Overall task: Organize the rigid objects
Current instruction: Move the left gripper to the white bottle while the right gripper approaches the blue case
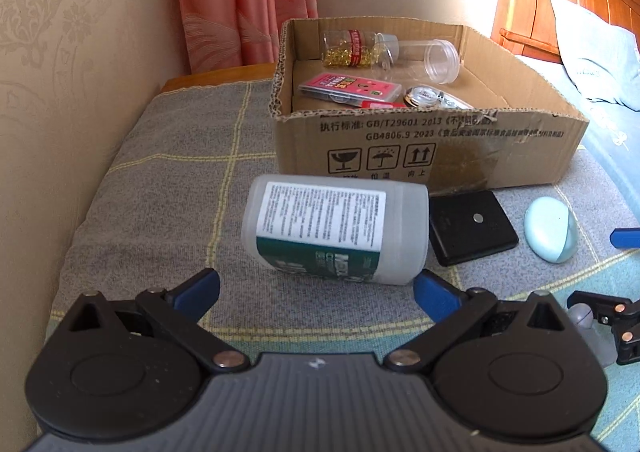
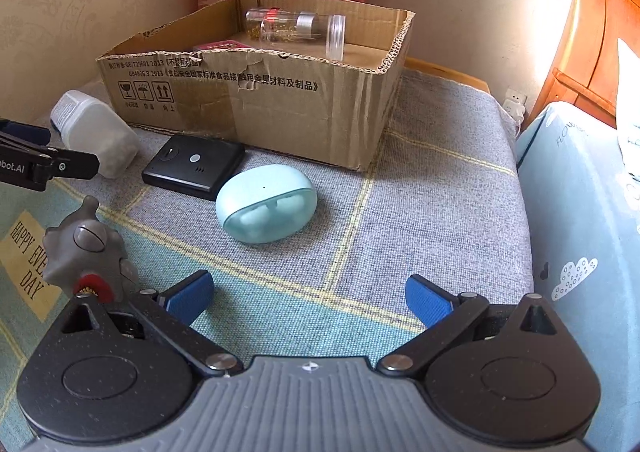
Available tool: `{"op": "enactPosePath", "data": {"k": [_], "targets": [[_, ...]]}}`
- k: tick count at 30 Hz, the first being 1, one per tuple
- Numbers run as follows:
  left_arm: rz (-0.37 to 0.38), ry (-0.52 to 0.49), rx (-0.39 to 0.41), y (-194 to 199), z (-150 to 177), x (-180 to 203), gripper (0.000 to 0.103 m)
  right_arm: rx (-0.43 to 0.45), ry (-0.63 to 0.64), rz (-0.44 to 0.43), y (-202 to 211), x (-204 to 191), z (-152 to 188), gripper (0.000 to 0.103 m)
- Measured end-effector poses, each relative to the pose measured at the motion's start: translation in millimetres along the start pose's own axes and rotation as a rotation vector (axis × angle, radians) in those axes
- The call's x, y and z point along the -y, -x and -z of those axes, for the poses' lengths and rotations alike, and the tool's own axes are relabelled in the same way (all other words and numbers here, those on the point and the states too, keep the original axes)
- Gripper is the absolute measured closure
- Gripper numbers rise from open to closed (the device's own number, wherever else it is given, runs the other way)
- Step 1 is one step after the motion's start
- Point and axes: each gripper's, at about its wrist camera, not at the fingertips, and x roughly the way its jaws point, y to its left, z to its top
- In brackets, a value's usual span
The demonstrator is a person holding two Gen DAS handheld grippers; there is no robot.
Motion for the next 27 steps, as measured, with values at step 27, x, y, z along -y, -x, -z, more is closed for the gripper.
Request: {"op": "enactPosePath", "data": {"k": [27], "targets": [[0.015, -0.022, 0.039, -8.9, -2.7, 1.8, 0.001, 0.014, -0.086, 0.070, -4.7, 27.1, -5.7, 0.000]]}}
